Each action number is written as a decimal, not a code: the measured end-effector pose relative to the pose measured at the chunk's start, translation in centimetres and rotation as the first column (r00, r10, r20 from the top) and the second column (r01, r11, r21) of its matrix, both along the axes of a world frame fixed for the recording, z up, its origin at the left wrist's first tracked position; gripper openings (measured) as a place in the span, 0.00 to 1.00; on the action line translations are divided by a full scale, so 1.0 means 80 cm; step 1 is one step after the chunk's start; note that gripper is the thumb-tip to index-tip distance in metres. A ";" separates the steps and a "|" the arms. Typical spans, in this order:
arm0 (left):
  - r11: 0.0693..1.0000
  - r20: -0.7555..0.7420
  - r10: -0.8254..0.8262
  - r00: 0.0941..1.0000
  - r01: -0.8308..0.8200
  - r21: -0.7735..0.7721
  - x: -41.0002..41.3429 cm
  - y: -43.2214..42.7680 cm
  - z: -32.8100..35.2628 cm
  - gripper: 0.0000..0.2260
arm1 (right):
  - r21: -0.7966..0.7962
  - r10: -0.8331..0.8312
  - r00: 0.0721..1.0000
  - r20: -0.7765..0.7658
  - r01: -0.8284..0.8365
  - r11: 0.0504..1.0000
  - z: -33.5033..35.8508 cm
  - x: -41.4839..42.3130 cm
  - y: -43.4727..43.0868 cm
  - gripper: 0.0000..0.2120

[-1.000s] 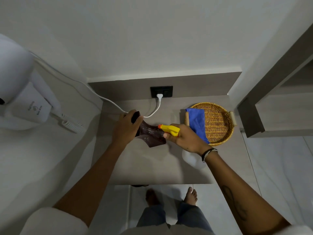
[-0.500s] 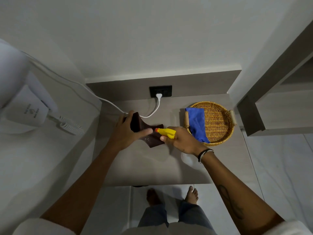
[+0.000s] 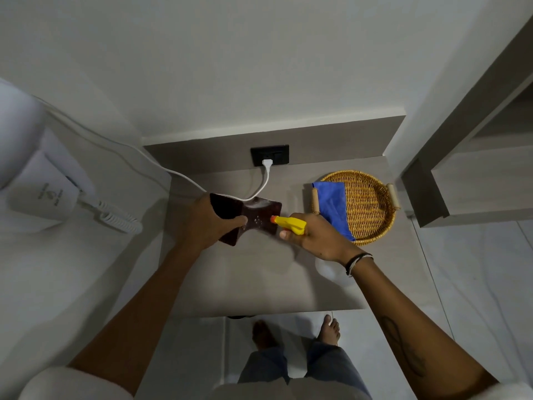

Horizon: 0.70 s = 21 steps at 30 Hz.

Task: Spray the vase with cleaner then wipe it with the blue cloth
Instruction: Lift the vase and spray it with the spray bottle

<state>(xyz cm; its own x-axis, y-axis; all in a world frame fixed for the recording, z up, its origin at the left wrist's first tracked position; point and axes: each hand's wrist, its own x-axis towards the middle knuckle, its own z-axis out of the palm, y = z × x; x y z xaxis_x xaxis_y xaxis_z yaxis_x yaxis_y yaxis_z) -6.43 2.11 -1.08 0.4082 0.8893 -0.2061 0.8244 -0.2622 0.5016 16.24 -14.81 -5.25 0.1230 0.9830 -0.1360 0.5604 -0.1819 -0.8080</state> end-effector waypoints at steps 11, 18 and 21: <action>0.958 0.010 0.220 0.975 -0.214 -0.190 0.002 0.007 0.007 0.19 | -0.018 0.105 0.994 -0.025 -0.106 0.994 0.021 -0.009 0.004 0.21; 0.975 0.016 0.026 1.000 -0.021 -0.220 -0.003 0.012 -0.004 0.37 | -0.133 0.023 0.998 0.051 -0.016 0.991 0.011 0.003 -0.006 0.16; 0.953 0.008 -0.045 0.999 0.045 -0.299 -0.013 0.011 -0.008 0.52 | -0.189 -0.008 0.996 0.088 0.024 0.982 0.007 0.005 -0.008 0.18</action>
<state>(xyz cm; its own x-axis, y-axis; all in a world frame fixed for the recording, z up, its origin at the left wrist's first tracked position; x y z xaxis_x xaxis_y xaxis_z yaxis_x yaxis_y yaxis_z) -7.44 3.02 -1.76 0.4468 0.7675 -0.4596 0.8145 -0.1365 0.5639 16.68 -15.48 -4.71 0.1579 0.9382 -0.3079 0.6225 -0.3366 -0.7065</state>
